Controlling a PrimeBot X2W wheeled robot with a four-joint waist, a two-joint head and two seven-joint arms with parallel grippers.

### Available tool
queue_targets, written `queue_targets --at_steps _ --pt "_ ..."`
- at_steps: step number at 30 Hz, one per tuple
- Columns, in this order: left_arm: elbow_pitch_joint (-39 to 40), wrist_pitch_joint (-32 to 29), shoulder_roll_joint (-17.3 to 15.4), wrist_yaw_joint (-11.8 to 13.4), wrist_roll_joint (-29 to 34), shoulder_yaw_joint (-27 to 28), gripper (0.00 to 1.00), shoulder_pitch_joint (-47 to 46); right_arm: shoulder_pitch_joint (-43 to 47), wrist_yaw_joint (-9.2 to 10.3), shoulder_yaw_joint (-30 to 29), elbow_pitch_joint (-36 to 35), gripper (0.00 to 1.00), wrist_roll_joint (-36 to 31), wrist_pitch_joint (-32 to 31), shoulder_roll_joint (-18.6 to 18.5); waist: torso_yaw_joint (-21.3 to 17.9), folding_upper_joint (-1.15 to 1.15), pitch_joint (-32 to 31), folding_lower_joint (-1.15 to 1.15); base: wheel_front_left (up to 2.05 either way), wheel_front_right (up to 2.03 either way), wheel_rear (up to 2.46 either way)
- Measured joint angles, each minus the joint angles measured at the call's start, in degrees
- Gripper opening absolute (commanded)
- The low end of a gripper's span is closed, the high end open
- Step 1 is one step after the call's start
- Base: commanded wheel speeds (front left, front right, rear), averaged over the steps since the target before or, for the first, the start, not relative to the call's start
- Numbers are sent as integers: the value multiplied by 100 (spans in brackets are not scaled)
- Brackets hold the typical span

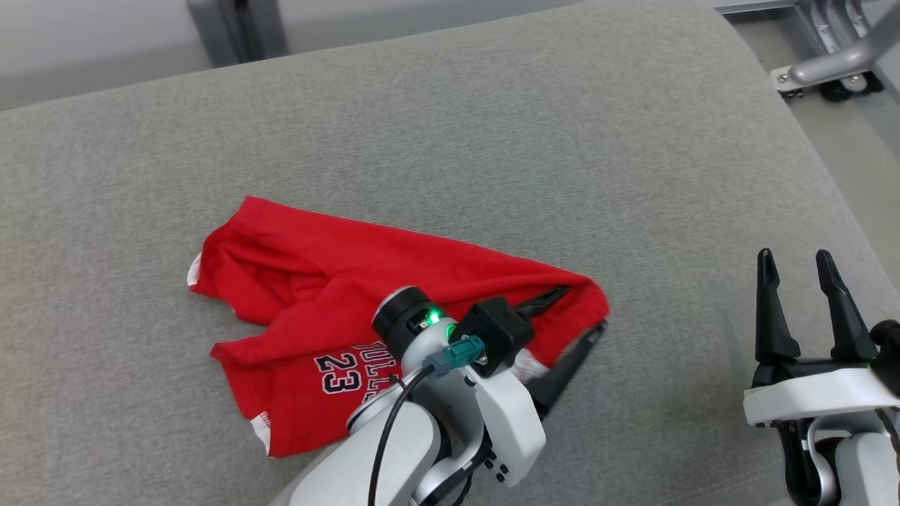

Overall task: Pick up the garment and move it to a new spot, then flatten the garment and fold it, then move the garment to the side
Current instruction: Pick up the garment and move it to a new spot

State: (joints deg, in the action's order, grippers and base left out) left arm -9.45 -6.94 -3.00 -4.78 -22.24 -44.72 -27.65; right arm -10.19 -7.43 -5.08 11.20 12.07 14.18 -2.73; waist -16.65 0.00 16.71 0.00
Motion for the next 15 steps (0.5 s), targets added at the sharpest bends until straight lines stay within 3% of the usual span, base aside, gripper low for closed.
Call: queue_targets --at_steps 6,9,15 --pt "-85 224 3 -120 -256 -274 100 -18 -114 0 -36 53 100 -34 24 1 310 0 -13 0 0 0 0" --pt "13 253 -187 -99 -258 -202 100 25 -121 0 -47 57 100 -78 32 2 477 0 -85 0 0 0 0" --pt "380 485 -701 439 -286 428 100 242 -114 0 -151 14 100 -177 20 2 805 0 -265 0 0 0 0"
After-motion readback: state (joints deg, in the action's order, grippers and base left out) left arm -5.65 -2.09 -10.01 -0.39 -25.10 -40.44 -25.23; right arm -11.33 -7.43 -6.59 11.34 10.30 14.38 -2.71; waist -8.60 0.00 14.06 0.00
